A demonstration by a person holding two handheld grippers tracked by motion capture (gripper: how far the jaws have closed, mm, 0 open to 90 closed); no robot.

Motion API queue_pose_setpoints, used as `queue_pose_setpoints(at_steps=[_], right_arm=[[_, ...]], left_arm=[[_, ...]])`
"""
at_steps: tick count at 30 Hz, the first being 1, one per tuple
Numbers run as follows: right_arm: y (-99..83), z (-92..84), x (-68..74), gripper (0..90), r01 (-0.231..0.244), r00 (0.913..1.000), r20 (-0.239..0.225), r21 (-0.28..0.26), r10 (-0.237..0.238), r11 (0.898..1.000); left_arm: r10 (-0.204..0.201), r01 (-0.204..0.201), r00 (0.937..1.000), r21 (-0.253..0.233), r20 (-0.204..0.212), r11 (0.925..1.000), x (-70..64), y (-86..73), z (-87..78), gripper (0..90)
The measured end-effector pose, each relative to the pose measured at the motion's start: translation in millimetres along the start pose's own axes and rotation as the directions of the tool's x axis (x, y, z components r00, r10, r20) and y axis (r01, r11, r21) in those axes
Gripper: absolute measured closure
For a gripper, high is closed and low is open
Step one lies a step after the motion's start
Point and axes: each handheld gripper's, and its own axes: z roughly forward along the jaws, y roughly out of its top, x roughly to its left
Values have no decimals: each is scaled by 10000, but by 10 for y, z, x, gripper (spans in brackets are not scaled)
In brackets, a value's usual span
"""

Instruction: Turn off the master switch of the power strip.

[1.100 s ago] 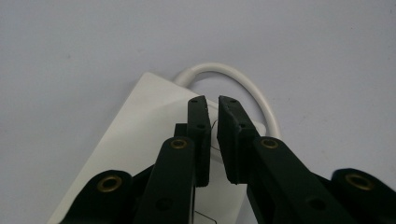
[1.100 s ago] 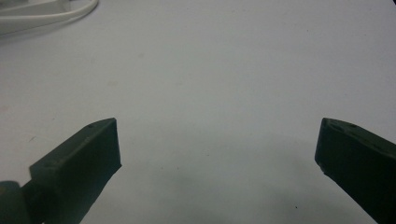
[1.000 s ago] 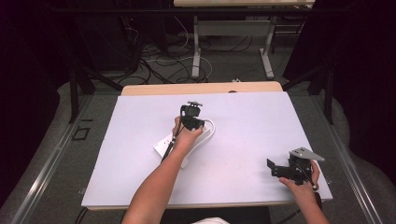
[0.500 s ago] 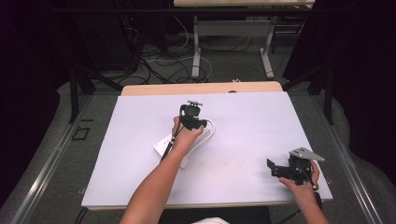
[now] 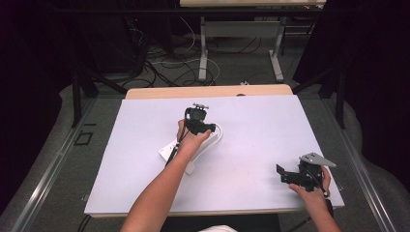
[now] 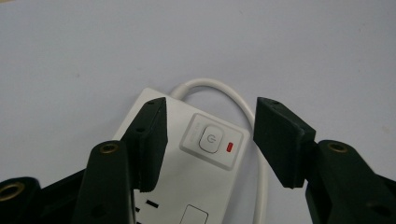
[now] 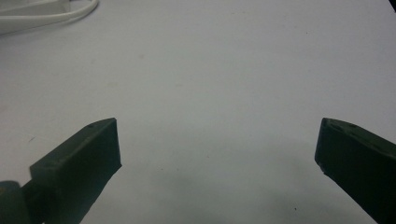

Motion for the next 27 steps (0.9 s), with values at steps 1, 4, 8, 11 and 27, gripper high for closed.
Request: queue_pose_setpoints(at_steps=[1, 4, 8, 11, 27], right_arm=[[0, 0, -1, 0, 3, 10000, 17, -20, -3, 10000], [1, -7, -5, 0, -8, 10000, -7, 25, 8, 10000], [1, -8, -3, 0, -3, 10000, 67, -14, 3, 10000], [5, -18, -6, 0, 33, 10000, 53, 96, -33, 9999], [6, -11, -12, 0, 137, 9999, -39, -68, -137, 9999]], left_arm=[[77, -77, 10000, -20, -22, 10000, 2, 1, -6, 454], [39, -39, 10000, -22, -65, 10000, -3, 1, -33, 447], [98, -98, 9999, -78, 70, 9999, 9, 10, -76, 431], [226, -221, 9995, -195, 217, 9996, 23, 12, -119, 416], [591, -548, 9961, -665, 652, 9963, 99, -44, -354, 253]])
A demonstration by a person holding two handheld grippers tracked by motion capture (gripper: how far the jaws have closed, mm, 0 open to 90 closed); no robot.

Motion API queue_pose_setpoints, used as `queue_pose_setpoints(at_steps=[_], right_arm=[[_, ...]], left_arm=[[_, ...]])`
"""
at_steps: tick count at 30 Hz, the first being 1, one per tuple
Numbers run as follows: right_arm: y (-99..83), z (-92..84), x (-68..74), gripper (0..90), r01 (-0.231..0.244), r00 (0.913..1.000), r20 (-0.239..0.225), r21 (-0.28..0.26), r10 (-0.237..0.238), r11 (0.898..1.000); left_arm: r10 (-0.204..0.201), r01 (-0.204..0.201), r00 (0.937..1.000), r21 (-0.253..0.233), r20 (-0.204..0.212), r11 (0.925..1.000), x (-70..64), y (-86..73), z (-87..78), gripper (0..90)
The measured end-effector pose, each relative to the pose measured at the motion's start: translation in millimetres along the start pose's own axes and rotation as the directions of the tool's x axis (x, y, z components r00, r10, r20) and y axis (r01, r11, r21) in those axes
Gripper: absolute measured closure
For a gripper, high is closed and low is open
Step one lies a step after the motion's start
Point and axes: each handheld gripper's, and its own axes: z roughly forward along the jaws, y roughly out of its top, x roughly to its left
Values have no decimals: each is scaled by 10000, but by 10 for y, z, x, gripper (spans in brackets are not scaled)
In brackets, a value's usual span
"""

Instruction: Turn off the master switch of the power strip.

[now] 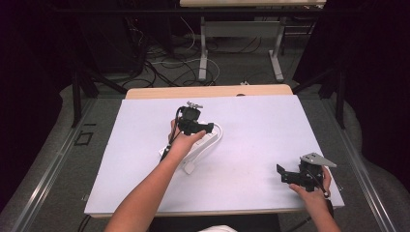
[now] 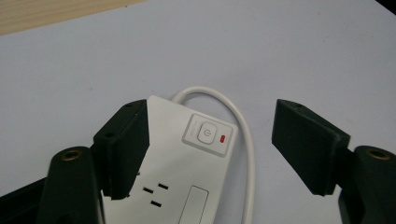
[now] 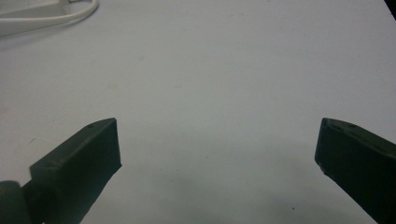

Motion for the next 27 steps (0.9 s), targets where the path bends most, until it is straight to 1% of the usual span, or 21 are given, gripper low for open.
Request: queue_pose_setpoints(at_steps=[1, 2, 3, 5, 6, 7, 8, 9, 11, 14, 18, 20, 21, 27], right_arm=[[-2, -1, 9, 0, -89, 10000, 32, 28, 89, 10000], [-2, -1, 9, 0, -89, 10000, 32, 28, 89, 10000], [-3, 2, 15, 0, -117, 9999, 82, -17, 118, 9999], [-2, 2, 16, 0, -130, 9999, 77, -21, 130, 9999], [-2, 2, 16, 0, -134, 9999, 82, -25, 134, 9999], [-2, 2, 16, 0, -129, 9999, 78, -23, 129, 9999], [-2, 2, 16, 0, -129, 9999, 78, -23, 129, 9999], [-2, 1, 17, 0, -118, 9999, 79, -18, 118, 9999], [-1, 1, 17, 0, -119, 9999, 70, -21, 119, 9999], [0, -1, 17, 0, -116, 9999, 63, -27, 116, 9999], [1, 0, 20, 0, -47, 10000, 76, -64, 47, 10000], [1, -1, 21, 0, -49, 10000, 76, -67, 49, 10000], [1, 0, 20, 0, -48, 10000, 80, -64, 49, 10000], [2, -9, 18, 0, -57, 9999, 86, -25, 57, 10000]], left_arm=[[35, -35, 10000, -27, 34, 10000, -2, -5, -13, 218], [99, -99, 9999, -11, 68, 9999, 2, -7, -29, 218], [66, -66, 9999, -34, 130, 10000, 1, -10, -39, 158], [101, -101, 9998, 8, 179, 9999, 0, -15, -68, 152], [140, -139, 9997, -58, 192, 9999, -4, -16, -78, 144], [174, -173, 9996, -49, 225, 9998, -4, -16, -91, 72], [97, -95, 9994, -55, 329, 9999, -7, -15, -99, 72], [72, -70, 9992, -36, 395, 10000, -12, -14, -108, 12], [61, -57, 9989, -89, 460, 9999, -26, -19, -121, 4], [240, -239, 9989, -38, 391, 9997, -58, -25, -147, 4], [323, -314, 9983, -186, 482, 9993, -93, -31, -178, 4], [405, -401, 9981, -102, 466, 9991, -108, -33, -199, 4], [430, -421, 9980, -202, 468, 9989, -116, -38, -202, 4], [432, -416, 9975, -284, 556, 9987, -124, -68, -277, 4]])
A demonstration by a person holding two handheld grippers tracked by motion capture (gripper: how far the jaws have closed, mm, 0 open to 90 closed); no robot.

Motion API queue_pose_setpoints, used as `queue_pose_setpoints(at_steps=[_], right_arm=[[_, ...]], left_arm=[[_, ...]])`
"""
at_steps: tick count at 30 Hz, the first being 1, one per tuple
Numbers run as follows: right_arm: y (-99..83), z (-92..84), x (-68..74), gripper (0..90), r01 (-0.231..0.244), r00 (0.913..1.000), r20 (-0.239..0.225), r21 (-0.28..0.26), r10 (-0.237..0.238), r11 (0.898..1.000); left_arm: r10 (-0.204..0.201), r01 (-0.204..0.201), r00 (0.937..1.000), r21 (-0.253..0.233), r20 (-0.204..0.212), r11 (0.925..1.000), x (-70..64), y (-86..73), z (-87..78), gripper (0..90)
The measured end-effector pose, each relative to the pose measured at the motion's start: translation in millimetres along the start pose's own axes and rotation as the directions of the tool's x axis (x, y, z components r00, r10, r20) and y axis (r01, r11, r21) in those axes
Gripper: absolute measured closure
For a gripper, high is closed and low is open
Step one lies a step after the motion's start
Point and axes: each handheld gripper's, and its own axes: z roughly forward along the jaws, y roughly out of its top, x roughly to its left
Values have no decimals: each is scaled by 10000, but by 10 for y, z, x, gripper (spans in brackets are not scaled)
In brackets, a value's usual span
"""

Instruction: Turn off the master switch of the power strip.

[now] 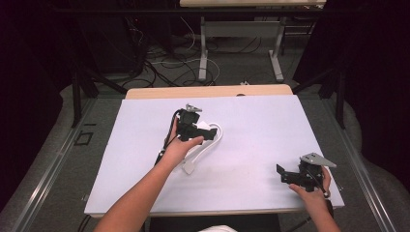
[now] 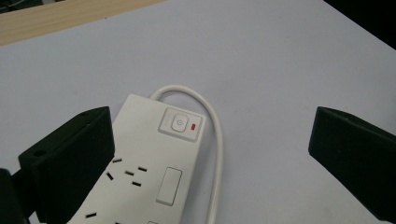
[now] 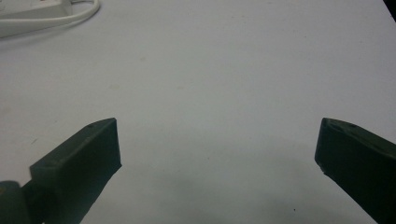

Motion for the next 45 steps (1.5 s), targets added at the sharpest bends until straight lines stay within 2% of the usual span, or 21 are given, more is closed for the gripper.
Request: queue_pose_setpoints(at_steps=[8, 16, 18, 21, 22, 23, 27, 29, 33, 35, 45], right_arm=[[6, -9, 2, 0, 24, 10000, -28, 72, -24, 10000], [-3, 21, 11, 0, -19, 10000, 36, -252, 20, 9997], [2, 3, 5, 0, 1, 10000, -94, 6, -1, 10000], [2, 3, 8, 0, 34, 9999, -102, 17, -34, 10000], [8, -11, 10, 0, 53, 10000, -59, 165, -52, 9998], [4, 0, 11, 0, 36, 10000, -93, -15, -36, 10000], [8, -12, 11, 0, 56, 10000, -63, 155, -55, 9999], [4, 1, 20, 0, -5, 10000, -98, 1, 5, 10000], [2, 5, 20, 0, 0, 9999, -115, 21, 0, 10000], [7, -7, 19, 0, 3, 10000, -83, 128, -2, 9999], [3, 3, 16, 0, 17, 9999, -110, -9, -17, 10000]], left_arm=[[-94, 94, 10000, -148, 21, 9998, 44, -60, -114, 8], [-193, 192, 9998, -279, -42, 9994, 109, -128, -249, 15], [-265, 264, 9996, -313, -31, 9992, 126, -149, -283, 17], [-313, 313, 9995, -339, 13, 9989, 159, -184, -341, 24], [-388, 387, 9992, -366, -6, 9986, 168, -199, -358, 29], [-416, 414, 9991, -363, -42, 9985, 178, -211, -377, 30], [-481, 474, 9987, -393, -156, 9981, 222, -261, -453, 30], [-567, 559, 9983, -512, -142, 9971, 241, -288, -477, 30], [-669, 657, 9975, -535, -217, 9964, 264, -345, -534, 30], [-638, 623, 9977, -596, -230, 9963, 279, -371, -566, 30], [-760, 719, 9958, -788, -511, 9943, 358, -503, -762, 30]])
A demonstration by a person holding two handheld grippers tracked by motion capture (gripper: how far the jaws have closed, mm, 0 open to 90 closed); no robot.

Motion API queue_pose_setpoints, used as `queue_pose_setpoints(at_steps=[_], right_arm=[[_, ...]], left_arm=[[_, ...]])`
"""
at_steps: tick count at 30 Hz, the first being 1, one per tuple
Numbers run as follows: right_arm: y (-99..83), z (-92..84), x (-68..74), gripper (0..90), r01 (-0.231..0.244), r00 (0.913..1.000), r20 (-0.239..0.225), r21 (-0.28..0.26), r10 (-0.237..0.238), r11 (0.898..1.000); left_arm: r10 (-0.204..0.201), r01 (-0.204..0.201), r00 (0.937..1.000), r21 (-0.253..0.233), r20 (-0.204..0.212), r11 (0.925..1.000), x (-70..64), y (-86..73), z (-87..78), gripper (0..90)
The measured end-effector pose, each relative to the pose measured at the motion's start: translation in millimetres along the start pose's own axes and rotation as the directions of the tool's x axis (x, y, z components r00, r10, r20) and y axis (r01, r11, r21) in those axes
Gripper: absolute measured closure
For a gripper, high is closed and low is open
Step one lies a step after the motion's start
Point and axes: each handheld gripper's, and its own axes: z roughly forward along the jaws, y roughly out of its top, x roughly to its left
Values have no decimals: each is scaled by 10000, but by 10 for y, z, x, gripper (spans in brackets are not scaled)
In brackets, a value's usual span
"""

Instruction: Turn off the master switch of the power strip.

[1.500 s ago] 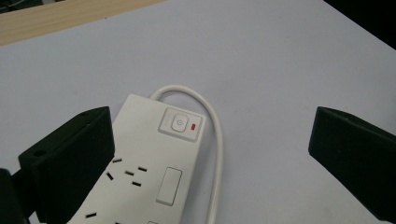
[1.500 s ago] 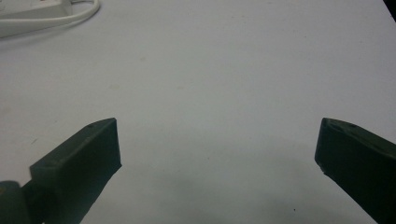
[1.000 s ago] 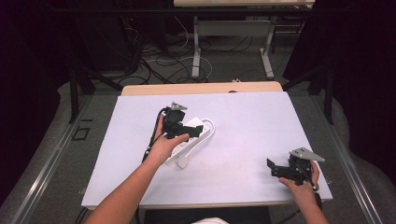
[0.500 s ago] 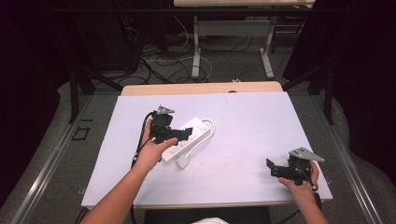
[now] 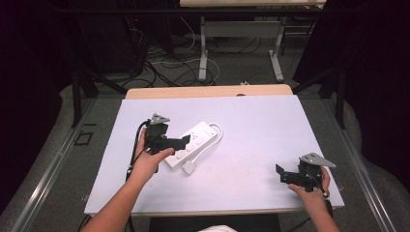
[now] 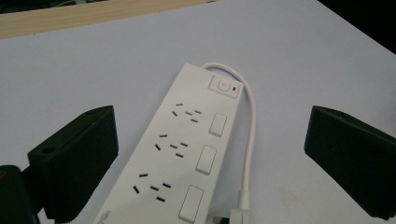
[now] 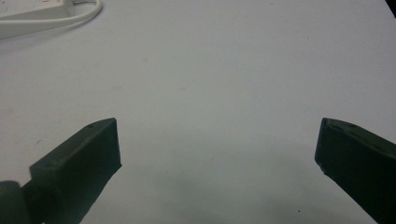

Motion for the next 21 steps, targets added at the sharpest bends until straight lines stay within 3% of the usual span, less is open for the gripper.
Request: queue_pose_setpoints(at_steps=[10, 12, 16, 21], right_arm=[[2, -5, 13, 0, -32, 10000, 36, 62, 32, 10000], [-4, 17, 14, 0, 7, 9999, 110, -232, -4, 9997], [2, -5, 13, 0, -57, 10000, 4, 16, 57, 10000], [4, -8, 15, 0, -37, 10000, 8, 13, 37, 10000]], left_arm=[[-4, 1, 9992, -79, -399, 10000, 131, -156, -162, 29], [-39, 38, 9989, -29, -461, 10000, 152, -192, -188, 29], [-16, 19, 9974, 40, -725, 10000, 193, -258, -251, 29], [-325, 314, 9957, -144, -868, 9994, 258, -354, -328, 29]])
